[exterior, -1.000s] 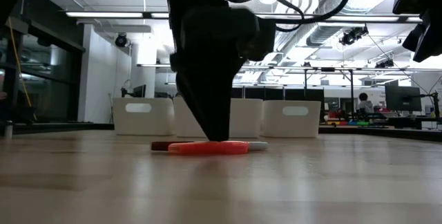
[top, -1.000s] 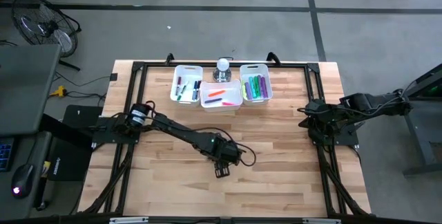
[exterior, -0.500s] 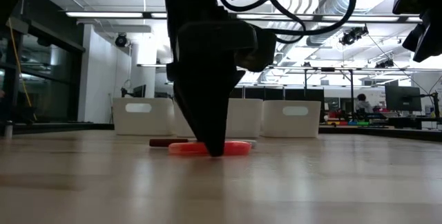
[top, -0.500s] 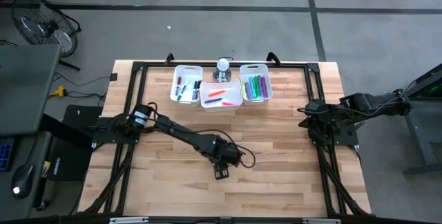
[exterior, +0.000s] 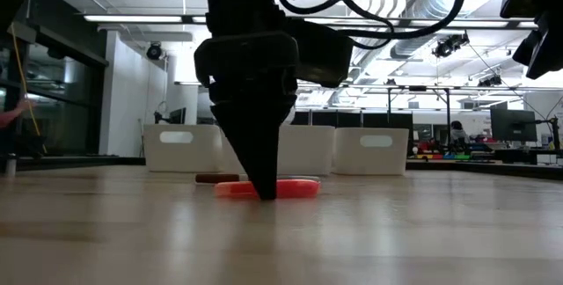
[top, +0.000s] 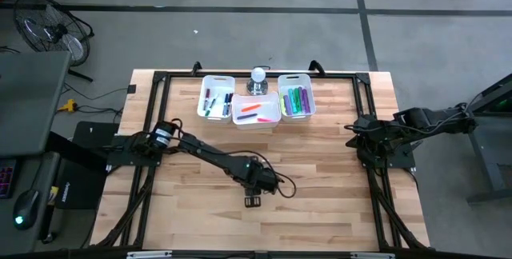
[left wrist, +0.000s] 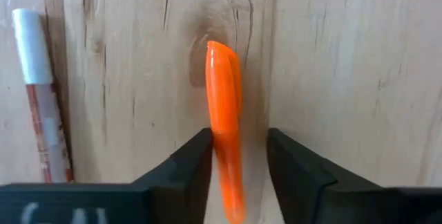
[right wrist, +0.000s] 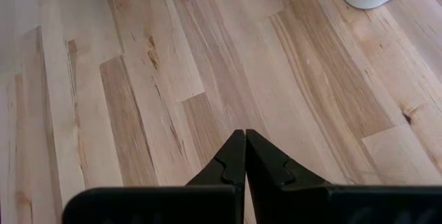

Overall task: Pick & Place Markers
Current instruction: Put the orange pen into the middle white bin

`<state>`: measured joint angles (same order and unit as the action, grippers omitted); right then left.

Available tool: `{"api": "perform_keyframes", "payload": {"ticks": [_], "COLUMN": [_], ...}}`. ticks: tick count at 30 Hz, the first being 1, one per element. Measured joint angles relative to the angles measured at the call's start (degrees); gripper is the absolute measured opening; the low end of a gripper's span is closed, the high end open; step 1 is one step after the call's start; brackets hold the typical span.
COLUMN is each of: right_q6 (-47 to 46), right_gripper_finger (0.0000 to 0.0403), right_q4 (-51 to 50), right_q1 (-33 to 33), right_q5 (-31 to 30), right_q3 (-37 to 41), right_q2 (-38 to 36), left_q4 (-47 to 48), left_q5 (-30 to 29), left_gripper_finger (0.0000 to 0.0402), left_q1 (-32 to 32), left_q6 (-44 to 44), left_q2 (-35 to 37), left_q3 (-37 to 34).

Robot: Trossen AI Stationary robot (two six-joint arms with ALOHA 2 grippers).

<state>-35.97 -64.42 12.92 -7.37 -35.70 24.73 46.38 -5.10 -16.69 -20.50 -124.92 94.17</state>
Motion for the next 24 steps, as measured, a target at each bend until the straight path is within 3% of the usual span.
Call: {"api": "perform_keyframes", "payload": {"ticks": [6, 17, 24], "right_q6": [0.0, 0.0, 0.0], "right_gripper_finger": [0.0, 0.0, 0.0], "right_q4": [0.0, 0.0, 0.0], "right_q1": [0.0, 0.0, 0.0], "right_q5": [0.0, 0.0, 0.0], "right_q3": [0.0, 0.0, 0.0], "right_q2": [0.0, 0.0, 0.0], "left_q4": [0.2, -0.1, 2.2], "left_q5": [-0.2, 0.4, 0.2], "left_gripper_finger": [0.0085, 0.0037, 0.0032], "left_q1": [0.1, 0.2, 0.2], "left_q6": [1.1, 2.3, 1.2], "left_q2": [-1.5, -1.5, -1.2], "left_q3": [0.0, -0.1, 2.8]}}
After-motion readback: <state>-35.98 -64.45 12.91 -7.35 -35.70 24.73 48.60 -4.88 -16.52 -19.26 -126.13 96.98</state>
